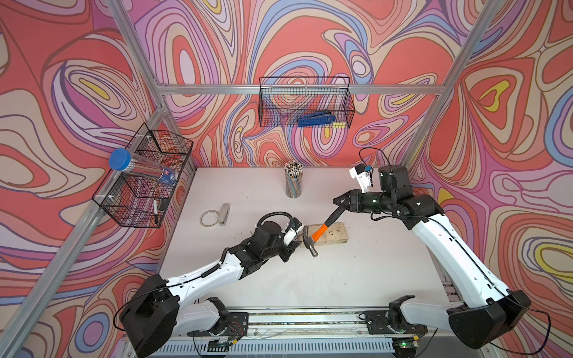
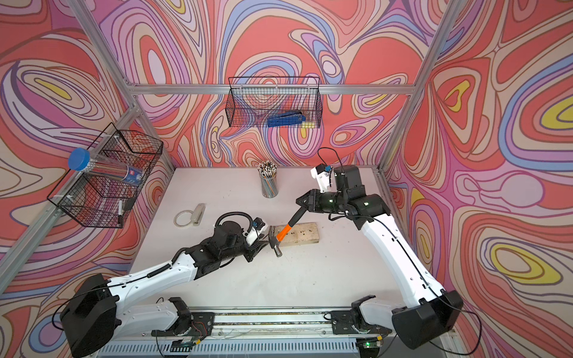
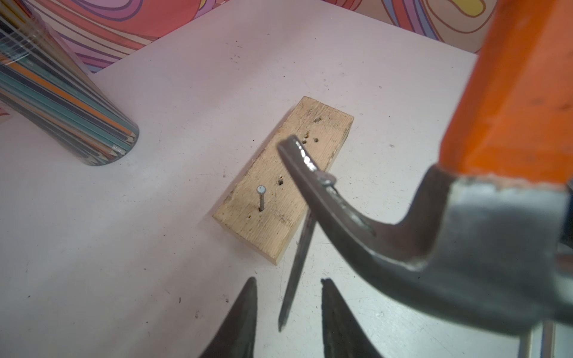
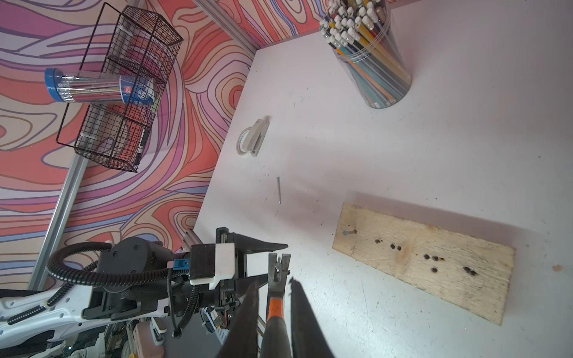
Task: Use a claw hammer to pull out a nail
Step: Pick up the nail with the hammer.
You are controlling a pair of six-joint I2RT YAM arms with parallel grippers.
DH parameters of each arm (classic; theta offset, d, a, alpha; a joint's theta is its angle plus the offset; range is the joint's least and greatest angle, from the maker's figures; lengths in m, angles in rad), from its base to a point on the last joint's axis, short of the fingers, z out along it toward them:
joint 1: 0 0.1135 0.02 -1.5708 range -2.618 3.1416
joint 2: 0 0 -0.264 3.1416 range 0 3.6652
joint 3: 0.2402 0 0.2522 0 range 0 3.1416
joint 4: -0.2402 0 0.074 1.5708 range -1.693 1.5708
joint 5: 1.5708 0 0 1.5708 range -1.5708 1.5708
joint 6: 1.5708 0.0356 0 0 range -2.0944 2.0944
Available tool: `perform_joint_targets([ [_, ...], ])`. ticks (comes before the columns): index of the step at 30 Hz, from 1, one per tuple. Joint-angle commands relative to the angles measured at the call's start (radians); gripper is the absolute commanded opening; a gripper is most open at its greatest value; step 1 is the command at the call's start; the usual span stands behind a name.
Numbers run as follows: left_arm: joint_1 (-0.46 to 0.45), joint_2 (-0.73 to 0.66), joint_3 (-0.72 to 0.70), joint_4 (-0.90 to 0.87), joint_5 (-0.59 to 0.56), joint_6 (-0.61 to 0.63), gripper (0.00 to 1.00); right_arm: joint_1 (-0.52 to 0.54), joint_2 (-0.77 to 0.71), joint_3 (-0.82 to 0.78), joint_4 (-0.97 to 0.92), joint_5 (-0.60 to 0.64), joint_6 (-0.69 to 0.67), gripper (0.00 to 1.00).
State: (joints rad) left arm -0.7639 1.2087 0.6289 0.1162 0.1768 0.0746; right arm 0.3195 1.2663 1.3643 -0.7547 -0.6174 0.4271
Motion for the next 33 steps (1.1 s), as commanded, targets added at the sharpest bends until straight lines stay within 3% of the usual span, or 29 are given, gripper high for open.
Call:
perform_joint_targets([
  [1,0.006,-0.002,-0.002,0.018,0.017,0.011,0.06,-0.008,-0.009,0.012,0.06,-0.059,0.034,0.0],
  [2,0.006,-0.006,-0.003,0.017,0.021,0.011,0.0,-0.008,-0.008,0.009,0.058,-0.058,0.033,0.0],
  [9,0.006,-0.019,-0.003,0.011,-0.02,-0.045,0.0,-0.01,0.006,0.001,0.027,-0.037,-0.005,0.0],
  [18,0.018,-0.025,-0.036,0.022,-0.046,-0.11,0.0,-0.016,0.026,-0.038,0.012,-0.139,-0.031,0.01],
  [21,0.028,-0.032,-0.038,0.01,-0.074,-0.149,0.0,-0.017,0.024,-0.039,0.01,-0.119,-0.028,0.0],
  [29,0.165,-0.028,-0.007,-0.18,-0.091,-0.443,0.0,-0.022,0.01,-0.046,0.0,-0.014,-0.048,0.0],
  [33,0.265,0.044,0.043,-0.344,-0.088,-0.591,0.0,-0.022,0.001,-0.062,0.027,0.011,-0.042,0.0],
])
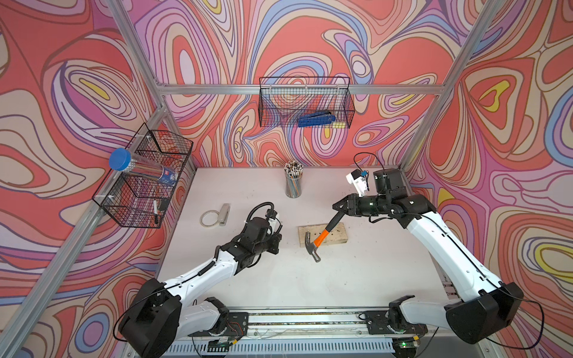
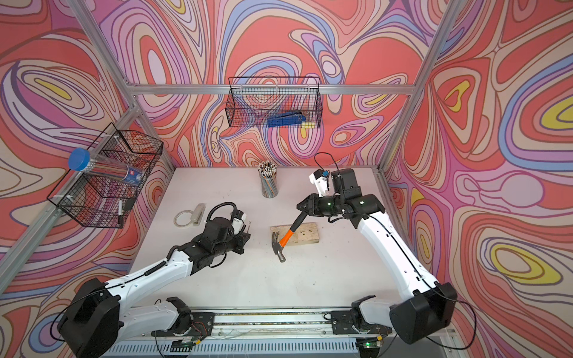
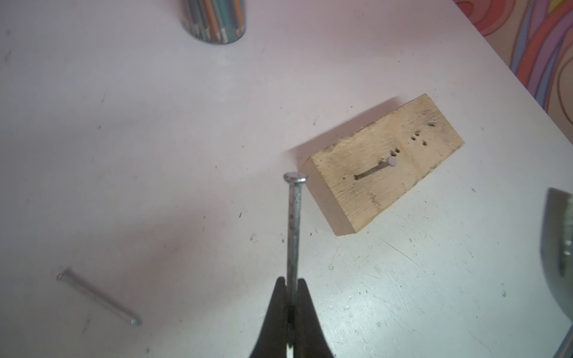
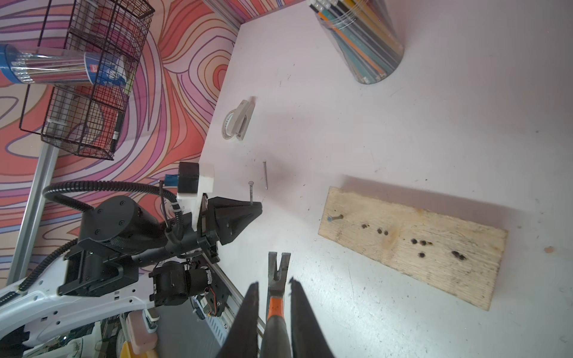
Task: Use a claw hammer to pull out a nail
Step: Pick up the nail with the hammer, then place the nail at the center of the board.
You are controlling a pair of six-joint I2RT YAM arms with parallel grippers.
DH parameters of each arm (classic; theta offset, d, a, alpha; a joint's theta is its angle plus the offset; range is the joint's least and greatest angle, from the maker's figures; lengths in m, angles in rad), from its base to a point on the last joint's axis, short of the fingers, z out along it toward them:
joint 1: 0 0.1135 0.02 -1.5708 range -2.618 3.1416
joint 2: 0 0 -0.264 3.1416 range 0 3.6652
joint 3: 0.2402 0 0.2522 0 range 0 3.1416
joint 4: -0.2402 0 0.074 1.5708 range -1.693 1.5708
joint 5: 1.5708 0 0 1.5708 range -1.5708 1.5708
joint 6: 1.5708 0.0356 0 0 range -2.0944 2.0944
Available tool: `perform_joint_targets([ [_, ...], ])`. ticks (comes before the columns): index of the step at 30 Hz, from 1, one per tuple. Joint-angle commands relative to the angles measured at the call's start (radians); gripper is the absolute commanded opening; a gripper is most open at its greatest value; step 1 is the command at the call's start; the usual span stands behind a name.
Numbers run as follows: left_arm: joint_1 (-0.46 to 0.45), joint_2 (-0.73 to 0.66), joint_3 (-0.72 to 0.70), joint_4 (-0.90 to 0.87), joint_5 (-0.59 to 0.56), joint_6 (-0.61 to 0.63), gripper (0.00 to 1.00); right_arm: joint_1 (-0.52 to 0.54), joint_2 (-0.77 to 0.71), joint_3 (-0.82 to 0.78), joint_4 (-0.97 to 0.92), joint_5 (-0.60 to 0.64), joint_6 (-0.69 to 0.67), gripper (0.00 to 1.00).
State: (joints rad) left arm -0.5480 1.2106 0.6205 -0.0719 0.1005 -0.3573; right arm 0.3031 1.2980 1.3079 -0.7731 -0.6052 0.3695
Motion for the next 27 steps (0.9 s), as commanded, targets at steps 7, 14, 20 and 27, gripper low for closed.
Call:
perform_joint_targets([
  [7,0.144,0.294,0.194,-0.336,0.031,-0.248,0.0,-0.005,-0.039,-0.04,0.077,0.039,0.031,0.0],
  [14,0.156,0.434,0.281,-0.394,-0.015,-0.279,0.0,-0.006,-0.057,-0.059,0.076,0.056,0.038,0.0],
  [20,0.156,0.472,0.305,-0.426,-0.071,-0.287,0.03,-0.005,-0.059,-0.069,0.083,0.067,0.037,0.0],
  [27,0.157,0.457,0.3,-0.429,-0.097,-0.278,0.23,-0.005,-0.063,-0.089,0.082,0.12,0.035,0.0],
])
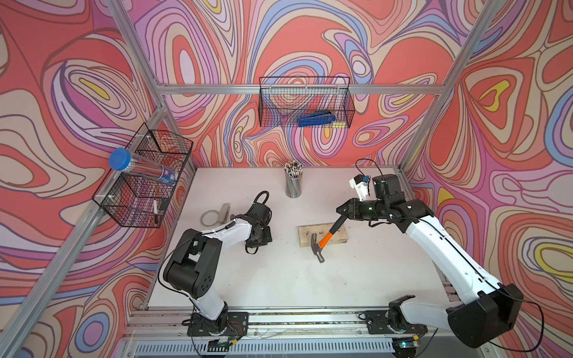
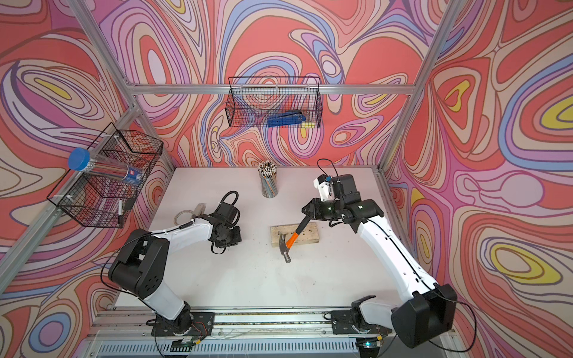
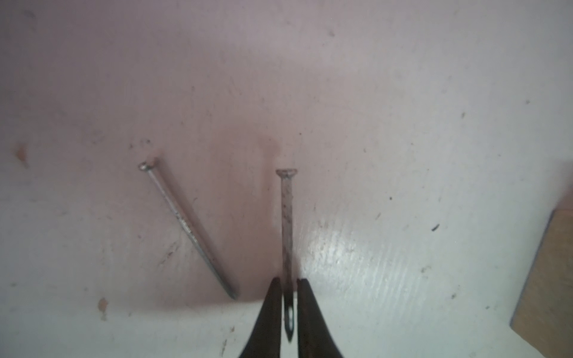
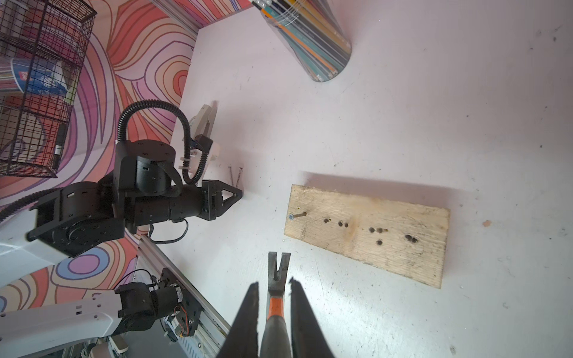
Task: Use a claw hammer to pull out a nail
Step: Place the nail at the center of the board, then adjust the mounting plate at the center of the board.
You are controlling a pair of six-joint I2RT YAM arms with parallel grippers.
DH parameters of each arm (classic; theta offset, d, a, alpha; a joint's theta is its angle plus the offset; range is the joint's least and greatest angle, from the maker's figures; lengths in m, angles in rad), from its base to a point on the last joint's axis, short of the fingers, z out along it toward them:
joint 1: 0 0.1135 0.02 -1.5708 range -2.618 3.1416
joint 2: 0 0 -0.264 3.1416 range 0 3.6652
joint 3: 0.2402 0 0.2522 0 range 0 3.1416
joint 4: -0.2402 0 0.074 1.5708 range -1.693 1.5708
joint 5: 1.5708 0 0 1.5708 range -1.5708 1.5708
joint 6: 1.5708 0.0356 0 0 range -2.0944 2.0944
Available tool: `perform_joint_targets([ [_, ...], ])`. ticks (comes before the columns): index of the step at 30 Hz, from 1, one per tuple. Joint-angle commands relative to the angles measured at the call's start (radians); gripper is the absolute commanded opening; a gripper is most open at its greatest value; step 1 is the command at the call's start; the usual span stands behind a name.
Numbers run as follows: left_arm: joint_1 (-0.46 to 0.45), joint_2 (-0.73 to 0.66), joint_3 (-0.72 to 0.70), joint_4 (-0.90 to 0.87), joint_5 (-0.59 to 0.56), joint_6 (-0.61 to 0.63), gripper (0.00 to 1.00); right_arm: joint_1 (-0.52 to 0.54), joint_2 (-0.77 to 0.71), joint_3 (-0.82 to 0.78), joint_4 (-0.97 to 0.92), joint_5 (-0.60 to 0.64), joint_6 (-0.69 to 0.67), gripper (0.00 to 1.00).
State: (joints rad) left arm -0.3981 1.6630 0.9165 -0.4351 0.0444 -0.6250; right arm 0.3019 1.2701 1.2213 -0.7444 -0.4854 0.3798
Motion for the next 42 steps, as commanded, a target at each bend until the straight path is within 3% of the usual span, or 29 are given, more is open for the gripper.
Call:
perform_joint_targets([
  [1,0.006,0.002,0.004,-0.066,-0.04,-0.008,0.24,-0.004,-0.038,-0.005,0.051,0.011,0.023,0.0],
  [13,0.005,-0.072,0.032,-0.076,0.009,0.067,0.28,-0.004,-0.053,-0.021,0.021,0.077,0.018,0.0],
  [21,-0.001,-0.124,0.032,-0.057,0.098,0.111,0.3,-0.004,-0.062,-0.032,-0.004,0.128,0.014,0.0],
  [26,-0.05,-0.145,0.006,0.005,0.166,0.113,0.3,-0.004,-0.072,-0.038,-0.039,0.192,0.004,0.0],
  [34,-0.144,-0.085,0.017,0.059,0.181,0.094,0.3,-0.004,-0.072,-0.038,-0.113,0.313,-0.004,0.0],
  [42,-0.159,0.017,0.117,0.117,0.161,0.104,0.32,-0.004,-0.087,-0.075,-0.111,0.426,0.014,0.0],
])
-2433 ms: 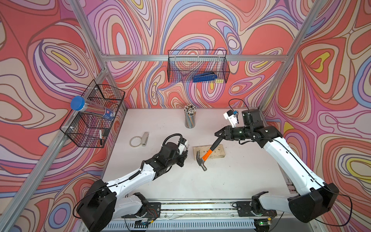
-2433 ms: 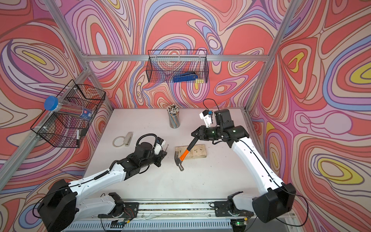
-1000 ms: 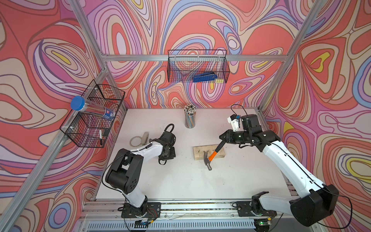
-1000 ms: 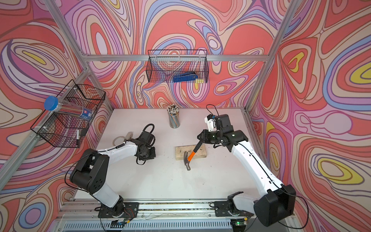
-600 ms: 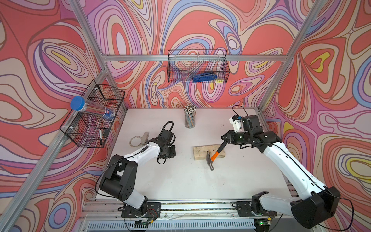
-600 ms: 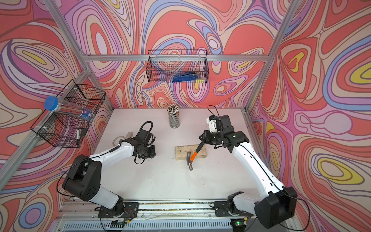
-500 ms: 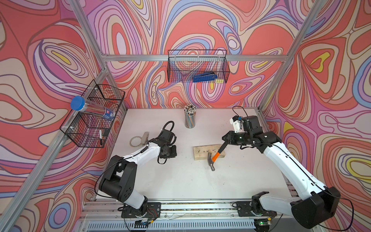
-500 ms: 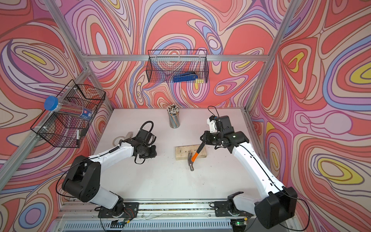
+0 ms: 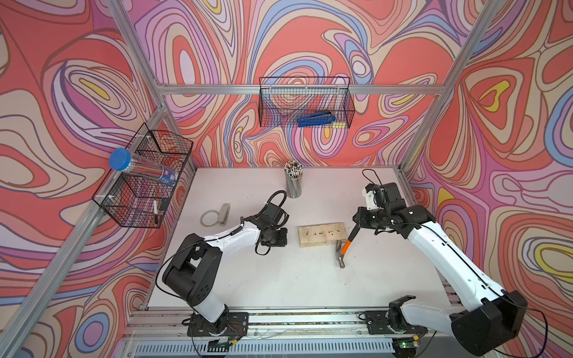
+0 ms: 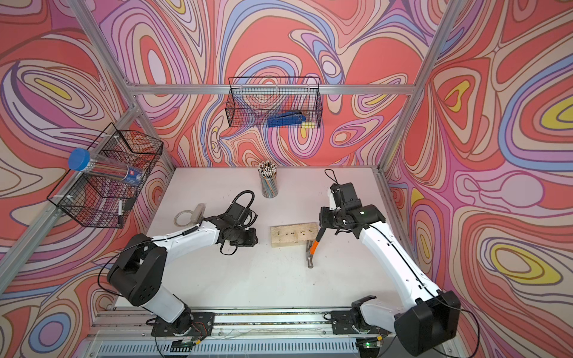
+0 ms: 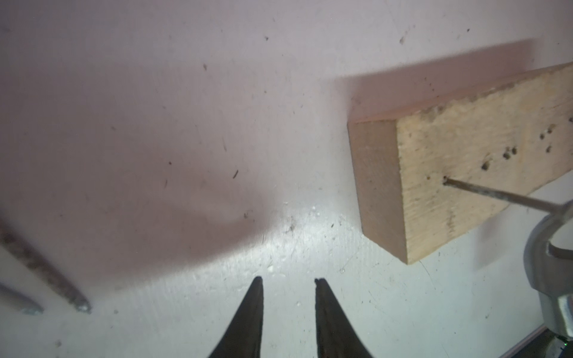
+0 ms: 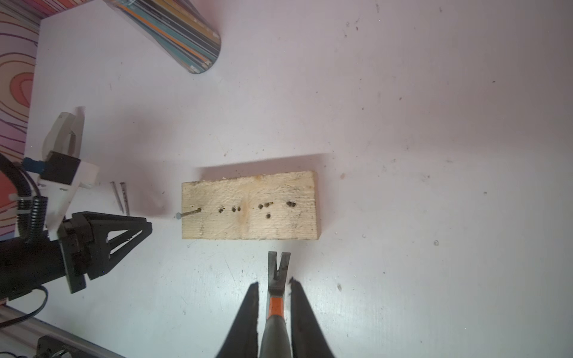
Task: Use a claw hammer to pull out a nail
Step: Adjust the mounting plate at the center of the board.
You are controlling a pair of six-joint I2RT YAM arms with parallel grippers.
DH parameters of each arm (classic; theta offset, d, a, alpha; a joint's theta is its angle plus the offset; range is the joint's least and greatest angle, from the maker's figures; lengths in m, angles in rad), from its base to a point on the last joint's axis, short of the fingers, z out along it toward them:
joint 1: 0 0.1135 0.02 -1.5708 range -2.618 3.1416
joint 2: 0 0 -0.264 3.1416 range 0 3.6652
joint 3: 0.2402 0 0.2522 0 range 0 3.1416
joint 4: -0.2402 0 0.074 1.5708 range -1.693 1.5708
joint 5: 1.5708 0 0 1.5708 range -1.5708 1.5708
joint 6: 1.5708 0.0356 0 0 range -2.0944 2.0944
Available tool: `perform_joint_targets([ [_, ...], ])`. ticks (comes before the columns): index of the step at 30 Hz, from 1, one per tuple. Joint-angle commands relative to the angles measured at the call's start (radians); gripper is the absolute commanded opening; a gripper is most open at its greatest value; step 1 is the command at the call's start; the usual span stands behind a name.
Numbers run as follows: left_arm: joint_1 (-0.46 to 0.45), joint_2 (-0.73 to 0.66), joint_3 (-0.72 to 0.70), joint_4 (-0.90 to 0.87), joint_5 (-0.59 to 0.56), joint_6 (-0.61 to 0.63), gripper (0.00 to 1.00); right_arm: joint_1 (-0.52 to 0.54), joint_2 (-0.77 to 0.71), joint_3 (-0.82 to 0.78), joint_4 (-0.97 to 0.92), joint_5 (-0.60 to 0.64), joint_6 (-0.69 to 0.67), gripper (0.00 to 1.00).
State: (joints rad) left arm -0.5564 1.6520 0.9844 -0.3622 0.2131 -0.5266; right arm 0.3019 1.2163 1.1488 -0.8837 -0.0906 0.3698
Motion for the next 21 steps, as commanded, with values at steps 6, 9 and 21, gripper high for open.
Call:
perform_joint_targets([
  [6,-0.001,0.077,0.129,0.034,-0.014,0.027,0.33,-0.004,-0.049,-0.011,0.041,0.078,0.027,0.0],
  [9,-0.002,0.088,0.143,0.041,-0.018,0.037,0.33,-0.004,-0.042,-0.005,0.035,0.107,0.023,0.0],
  [21,-0.002,0.183,0.265,0.001,0.004,0.084,0.33,-0.004,-0.043,-0.014,0.085,0.154,0.04,0.0],
])
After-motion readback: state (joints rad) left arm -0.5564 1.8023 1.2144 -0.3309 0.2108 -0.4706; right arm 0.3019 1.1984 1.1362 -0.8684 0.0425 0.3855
